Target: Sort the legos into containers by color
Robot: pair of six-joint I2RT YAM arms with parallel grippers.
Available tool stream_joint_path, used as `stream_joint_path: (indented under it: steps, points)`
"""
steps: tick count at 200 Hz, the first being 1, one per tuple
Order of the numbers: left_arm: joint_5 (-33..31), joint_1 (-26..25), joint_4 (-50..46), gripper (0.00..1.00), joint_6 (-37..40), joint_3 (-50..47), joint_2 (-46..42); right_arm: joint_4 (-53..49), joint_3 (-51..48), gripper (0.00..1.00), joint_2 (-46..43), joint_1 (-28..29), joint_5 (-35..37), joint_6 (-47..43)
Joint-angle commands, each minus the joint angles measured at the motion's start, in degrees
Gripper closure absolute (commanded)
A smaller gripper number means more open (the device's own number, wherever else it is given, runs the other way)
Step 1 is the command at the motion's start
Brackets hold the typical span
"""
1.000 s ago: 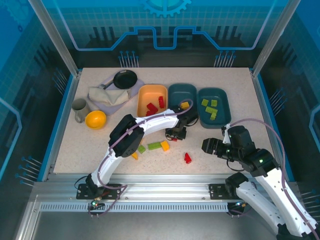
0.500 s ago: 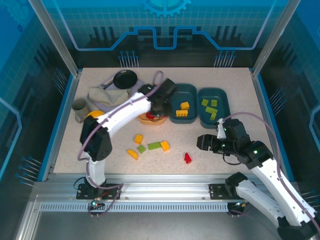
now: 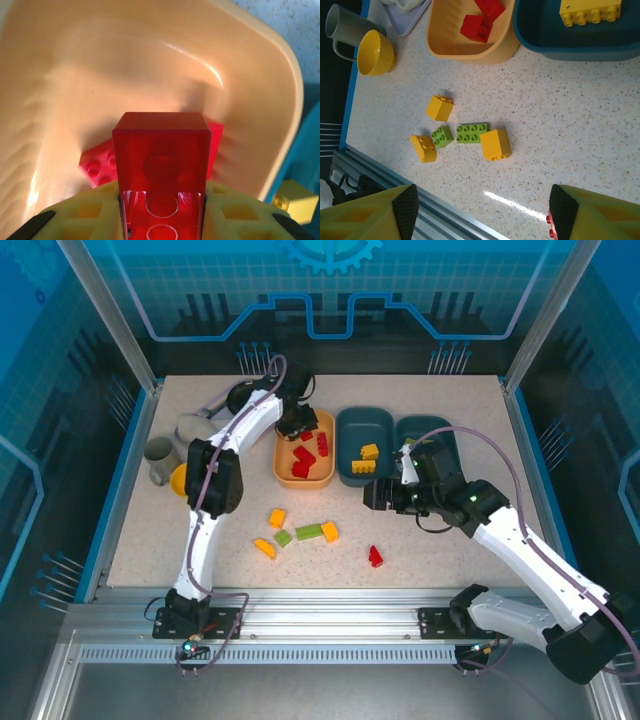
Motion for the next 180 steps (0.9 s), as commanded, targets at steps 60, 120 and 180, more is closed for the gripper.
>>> stream_joint_path:
  steps: [60,120,180]
  points:
    - [6.8,2.2,0.2,0.54,-2.7,4.6,5.0,0.6,0.2,0.27,-0.4,1.0,1.7,1.1]
    - [6.6,2.2,-1.2,0.32,-3.6,5.3,-3.1,-0.6,2.1,0.27,1.6,1.5,1.8,-1.2]
    - [3.9,2.2,3.7,0.28,-6.9,-23.4,-33.7,-6.0,9.4,0.27,10.3,11.5,10.9,-9.9]
